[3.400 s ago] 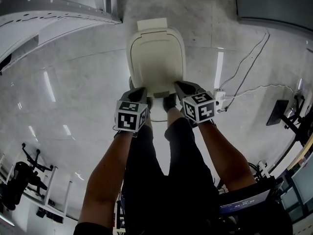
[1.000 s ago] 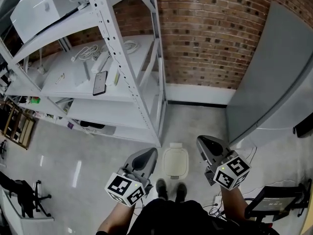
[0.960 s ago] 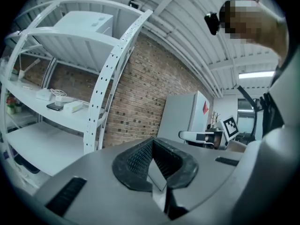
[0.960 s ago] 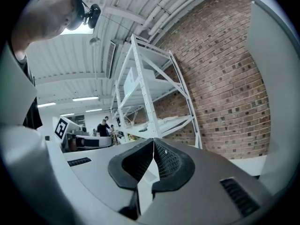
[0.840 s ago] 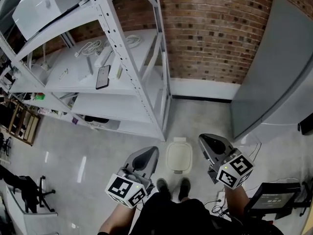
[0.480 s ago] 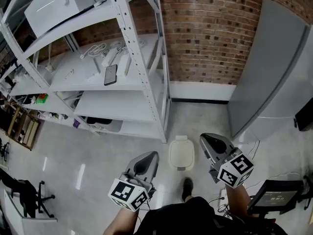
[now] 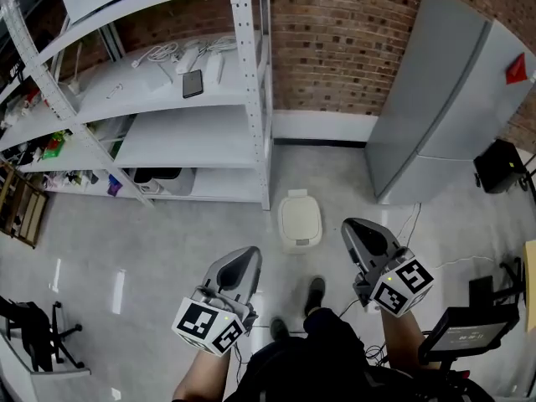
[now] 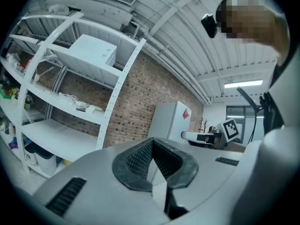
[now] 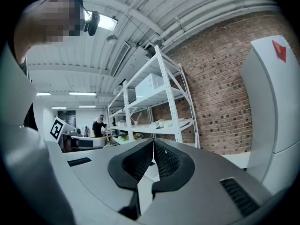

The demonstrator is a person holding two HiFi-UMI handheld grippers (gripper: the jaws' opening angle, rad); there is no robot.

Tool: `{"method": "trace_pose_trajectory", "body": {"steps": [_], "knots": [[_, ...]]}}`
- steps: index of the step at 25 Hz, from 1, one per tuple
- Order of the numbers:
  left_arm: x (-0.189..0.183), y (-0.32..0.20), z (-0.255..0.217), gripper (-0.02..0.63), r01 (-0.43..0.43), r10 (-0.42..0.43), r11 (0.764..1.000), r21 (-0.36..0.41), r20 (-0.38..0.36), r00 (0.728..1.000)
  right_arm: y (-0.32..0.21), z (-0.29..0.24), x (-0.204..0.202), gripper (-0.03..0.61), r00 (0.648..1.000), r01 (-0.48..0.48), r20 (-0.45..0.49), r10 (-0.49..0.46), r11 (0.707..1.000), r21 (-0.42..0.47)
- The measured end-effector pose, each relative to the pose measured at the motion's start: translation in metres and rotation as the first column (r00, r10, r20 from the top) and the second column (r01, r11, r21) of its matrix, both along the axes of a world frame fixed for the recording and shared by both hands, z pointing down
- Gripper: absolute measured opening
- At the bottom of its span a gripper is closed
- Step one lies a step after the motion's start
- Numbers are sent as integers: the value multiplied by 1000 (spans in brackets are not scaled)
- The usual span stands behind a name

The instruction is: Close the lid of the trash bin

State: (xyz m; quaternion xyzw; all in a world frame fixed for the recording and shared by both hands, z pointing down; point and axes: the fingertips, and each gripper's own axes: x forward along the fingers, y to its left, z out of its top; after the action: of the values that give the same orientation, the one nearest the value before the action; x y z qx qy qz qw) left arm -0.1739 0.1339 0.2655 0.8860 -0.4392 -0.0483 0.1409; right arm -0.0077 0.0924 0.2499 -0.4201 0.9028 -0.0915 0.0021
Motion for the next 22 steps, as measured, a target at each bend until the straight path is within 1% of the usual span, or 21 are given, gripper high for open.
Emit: {"method": "trace_pose_trajectory", "body": {"steps": [5,11,15,18,22], "knots": [[8,51,-8,-11,-11,11,999,33,22,1000,59,-8,8,9,999,11,-33,-10,1000,8],[18,106,-16,-12,19,-20,999,48,16,1000,114,-18,21,9,999,32,-17,-31,999,42],[46,154,-21,-12,36,-37,998,54,29,999,164,-15,51,9,999,42,5,-42,998,42],[76,193,-27,-12,51,-52,997,51,18,998,206,-11,81,9,998,57,4,-57,998,30],[114,246,-29,-11,57,-58,998,32,37,998,259,-7,120,9,998,68,13,-68,998,18]]}}
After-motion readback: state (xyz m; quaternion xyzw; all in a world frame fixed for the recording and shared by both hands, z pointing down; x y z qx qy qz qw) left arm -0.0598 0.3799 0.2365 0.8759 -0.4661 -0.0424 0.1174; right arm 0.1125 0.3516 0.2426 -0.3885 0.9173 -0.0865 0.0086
